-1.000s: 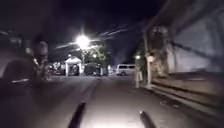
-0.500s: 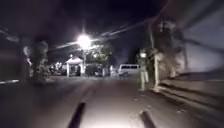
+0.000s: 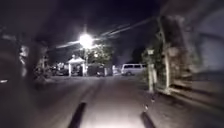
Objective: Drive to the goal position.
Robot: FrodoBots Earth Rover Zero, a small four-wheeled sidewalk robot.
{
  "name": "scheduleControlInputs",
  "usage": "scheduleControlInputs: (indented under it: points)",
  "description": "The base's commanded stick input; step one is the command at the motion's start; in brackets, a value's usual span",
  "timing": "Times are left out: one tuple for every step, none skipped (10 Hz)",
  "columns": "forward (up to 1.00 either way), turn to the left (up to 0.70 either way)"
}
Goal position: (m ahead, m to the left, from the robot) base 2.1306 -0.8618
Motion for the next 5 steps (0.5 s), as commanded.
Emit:
scheduleControlInputs:
  points:
    - [1.00,0.03]
    - [1.00,0.03]
    - [1.00,0.03]
    - [1.00,0.03]
    - [1.00,0.03]
